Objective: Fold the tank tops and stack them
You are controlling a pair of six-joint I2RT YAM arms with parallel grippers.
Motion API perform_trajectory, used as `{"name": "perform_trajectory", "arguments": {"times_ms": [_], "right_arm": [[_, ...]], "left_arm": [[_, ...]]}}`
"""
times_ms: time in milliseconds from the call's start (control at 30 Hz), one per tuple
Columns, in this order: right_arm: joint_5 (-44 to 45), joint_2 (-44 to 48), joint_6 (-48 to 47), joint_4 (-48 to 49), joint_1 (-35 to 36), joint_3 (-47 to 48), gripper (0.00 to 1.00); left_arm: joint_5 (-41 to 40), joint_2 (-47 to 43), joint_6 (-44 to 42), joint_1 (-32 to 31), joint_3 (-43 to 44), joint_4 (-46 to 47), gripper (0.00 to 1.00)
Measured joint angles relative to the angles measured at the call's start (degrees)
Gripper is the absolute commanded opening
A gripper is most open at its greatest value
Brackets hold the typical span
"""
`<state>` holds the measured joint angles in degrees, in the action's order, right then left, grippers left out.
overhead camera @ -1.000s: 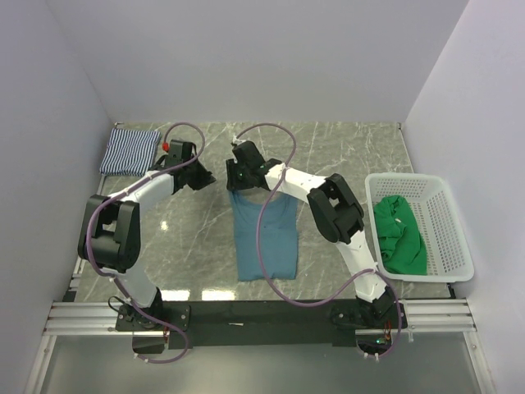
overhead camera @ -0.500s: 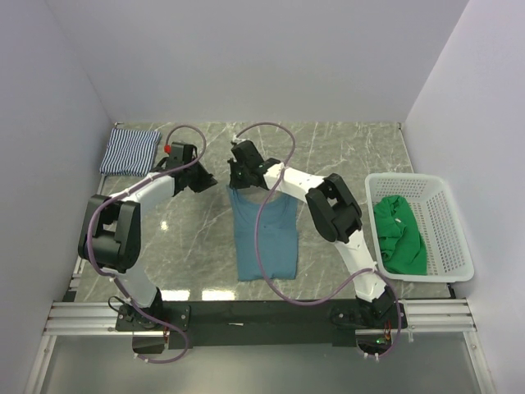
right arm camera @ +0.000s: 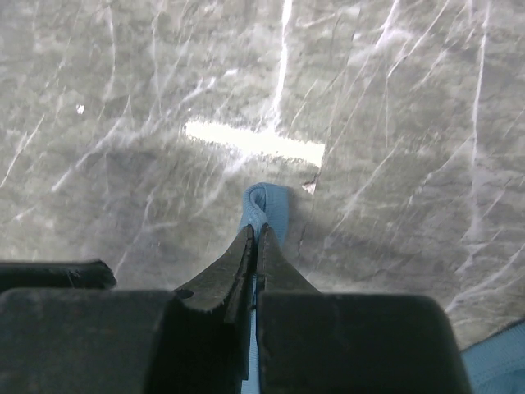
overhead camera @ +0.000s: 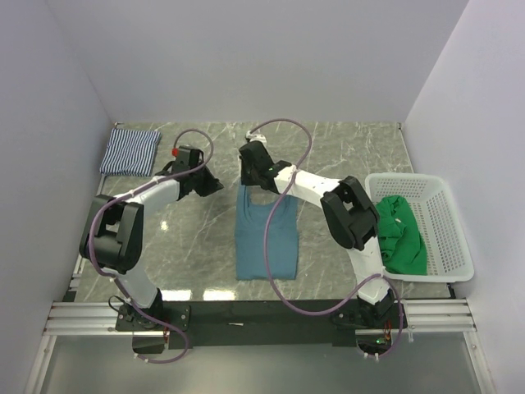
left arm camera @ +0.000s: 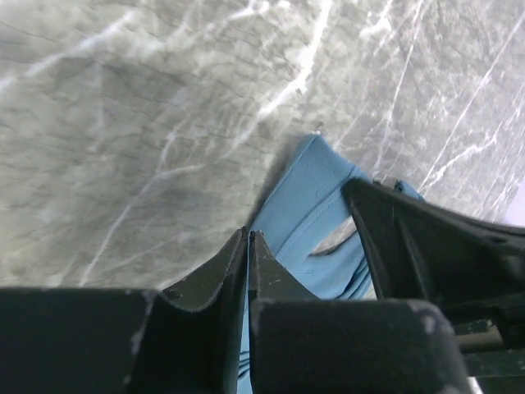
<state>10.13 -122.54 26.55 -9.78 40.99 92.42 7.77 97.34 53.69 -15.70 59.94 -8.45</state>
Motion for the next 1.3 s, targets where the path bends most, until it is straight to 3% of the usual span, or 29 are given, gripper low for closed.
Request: {"name": "perform_trajectory", "arguments": {"times_ms": [733,800,900,1000,1300], "right_arm": [[-0.52,-5.29,0.7,0.26,-2.84,0.26,0.0],[-0.74,-5.38,0.85,0.52,-2.99,0.26,0.04],[-0.74,-5.38,1.07,0.57,-2.99,0.26,0.3],[-0.5,-5.35,0.87,0.02,-2.99,0.63,0.41],[3.91,1.2,1.2,-7.02,-4.72,0.55,0.47]], "left_arm": [[-0.09,1.95,0.17,-6.16,-3.52,2.27,0.1],[-0.09,1.95,0.17,-6.73,-3.52,2.25,0.1],[-0.13,1.95,0.17,-7.5,-3.52,2.21,0.11],[-0.35,1.95,0.17,-8.11,-3.52,2.19,0.11],[-0.96,1.95,-0.02,-10.03,-1.18,0.7,0.12]]}}
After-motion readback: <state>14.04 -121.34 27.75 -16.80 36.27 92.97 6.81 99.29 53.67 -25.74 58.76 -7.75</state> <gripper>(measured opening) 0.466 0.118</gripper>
